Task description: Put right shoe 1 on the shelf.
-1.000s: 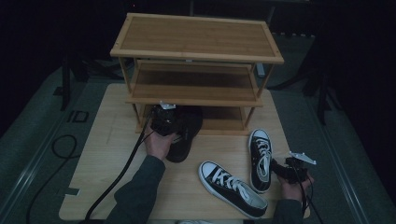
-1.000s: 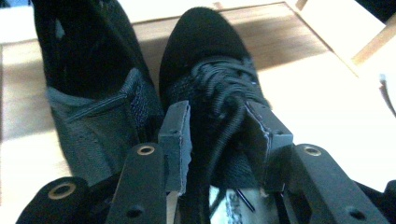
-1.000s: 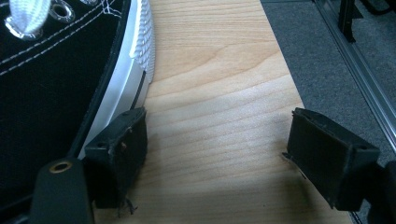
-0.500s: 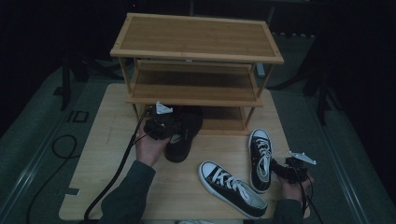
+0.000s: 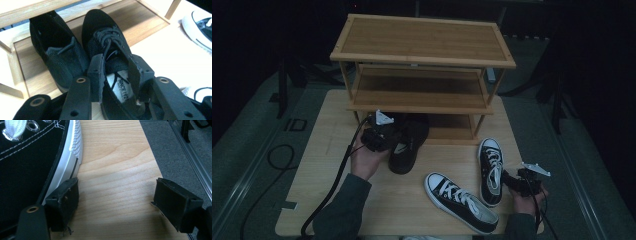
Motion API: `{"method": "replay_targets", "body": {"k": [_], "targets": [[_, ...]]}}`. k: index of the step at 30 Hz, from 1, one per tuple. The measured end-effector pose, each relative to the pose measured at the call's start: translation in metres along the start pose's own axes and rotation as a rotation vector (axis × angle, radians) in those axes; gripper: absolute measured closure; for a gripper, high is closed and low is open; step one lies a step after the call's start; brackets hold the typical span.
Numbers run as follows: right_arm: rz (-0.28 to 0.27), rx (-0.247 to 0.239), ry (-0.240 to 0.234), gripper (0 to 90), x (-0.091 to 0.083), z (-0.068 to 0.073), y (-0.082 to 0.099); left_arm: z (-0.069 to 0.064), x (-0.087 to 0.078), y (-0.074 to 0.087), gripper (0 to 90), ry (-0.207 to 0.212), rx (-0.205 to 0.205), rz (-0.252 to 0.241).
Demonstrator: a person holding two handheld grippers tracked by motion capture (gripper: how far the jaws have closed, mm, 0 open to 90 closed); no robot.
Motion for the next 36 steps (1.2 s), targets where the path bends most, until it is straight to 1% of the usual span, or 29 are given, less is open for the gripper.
{"method": "replay_targets", "body": {"k": [3,5,7,8,12,16,17,19,20,21,23,26,30,32,36], "targets": [[0.0,0.0,0.0,19.8,0.0,0.0,0.0,0.0,-0.002,0.003,71.4,-0.019,0.022,0.009],[0.0,0.0,0.0,19.8,0.0,0.0,0.0,0.001,-0.003,0.005,79.2,-0.037,0.032,0.021],[0.001,0.001,0.0,19.8,0.0,0.0,0.0,0.003,-0.004,0.006,87.8,-0.042,0.037,0.032],[0.001,0.001,0.0,19.8,0.0,0.0,0.0,0.003,-0.005,0.008,89.7,-0.04,0.039,0.038],[0.0,0.001,0.0,19.8,0.0,0.0,0.0,0.006,-0.006,0.014,89.8,-0.037,0.033,0.057],[-0.002,-0.002,0.001,19.8,0.0,0.0,0.0,0.009,-0.005,0.024,89.8,-0.039,0.005,0.066],[-0.002,-0.003,0.001,19.8,0.0,0.0,0.0,0.009,-0.004,0.027,89.7,-0.029,-0.008,0.059],[-0.003,0.001,0.001,19.8,0.0,0.0,0.0,0.011,-0.002,0.036,89.6,0.01,-0.066,0.049],[-0.002,-0.002,0.001,19.8,0.0,0.0,0.0,0.013,0.001,0.043,89.6,0.005,-0.086,0.06],[-0.001,0.001,0.001,19.8,0.0,0.0,0.0,0.013,0.003,0.051,89.7,0.002,-0.091,0.074],[0.0,0.0,0.001,19.8,0.0,0.0,0.0,0.013,0.005,0.061,89.6,0.019,-0.106,0.081],[0.0,0.0,0.001,19.8,0.0,0.0,0.0,0.009,0.007,0.073,89.3,0.029,-0.105,0.091],[-0.001,0.0,0.001,19.8,0.0,0.0,0.0,-0.001,0.008,0.086,89.1,0.048,-0.088,0.108],[-0.001,0.0,0.001,19.8,0.0,0.0,0.0,-0.008,0.006,0.091,89.1,0.06,-0.068,0.116],[0.0,0.0,0.001,19.8,0.0,0.0,0.0,-0.019,0.005,0.095,89.0,0.076,-0.035,0.117]]}}
Point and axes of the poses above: each handheld gripper's, and its own axes: x roughly forward along the jaws, y roughly out of its underside, z roughly to its left, the point moved 6 cm from there along x, roughly forward along the jaws, and after that the axes turned 9 degrees about x, right-handed, at the moved point
